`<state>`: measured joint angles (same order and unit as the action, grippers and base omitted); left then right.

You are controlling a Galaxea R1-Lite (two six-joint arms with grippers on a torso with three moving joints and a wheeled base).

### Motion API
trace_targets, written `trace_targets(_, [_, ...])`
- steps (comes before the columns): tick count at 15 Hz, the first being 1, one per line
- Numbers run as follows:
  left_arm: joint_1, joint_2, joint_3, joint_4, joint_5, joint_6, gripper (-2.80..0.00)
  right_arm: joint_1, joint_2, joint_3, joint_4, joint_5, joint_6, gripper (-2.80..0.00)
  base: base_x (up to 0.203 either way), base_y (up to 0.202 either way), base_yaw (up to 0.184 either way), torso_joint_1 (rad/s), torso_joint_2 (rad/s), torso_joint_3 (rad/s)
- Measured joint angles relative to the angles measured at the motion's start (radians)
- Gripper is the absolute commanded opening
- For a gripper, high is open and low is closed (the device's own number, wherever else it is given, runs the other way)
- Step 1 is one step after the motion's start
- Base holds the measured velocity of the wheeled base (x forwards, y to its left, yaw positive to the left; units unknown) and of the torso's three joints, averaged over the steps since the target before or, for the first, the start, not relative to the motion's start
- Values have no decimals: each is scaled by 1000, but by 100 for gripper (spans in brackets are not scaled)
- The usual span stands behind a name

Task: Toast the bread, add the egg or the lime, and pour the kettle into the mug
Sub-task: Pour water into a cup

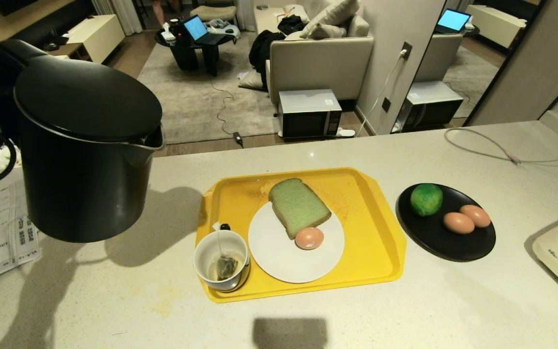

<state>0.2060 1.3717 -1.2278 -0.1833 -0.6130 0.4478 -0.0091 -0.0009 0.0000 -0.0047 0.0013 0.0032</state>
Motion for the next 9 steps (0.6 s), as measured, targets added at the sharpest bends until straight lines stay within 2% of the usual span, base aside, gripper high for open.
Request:
trace_targets(6, [-82,4,-95,199,115,203,-280,-1,0,0,0,0,0,-280,0,0,0,0,0,0])
trace_targets(9, [-143,1,-104,237,207,288,-280,0,0,0,1,0,0,-280,0,0,0,0,0,0])
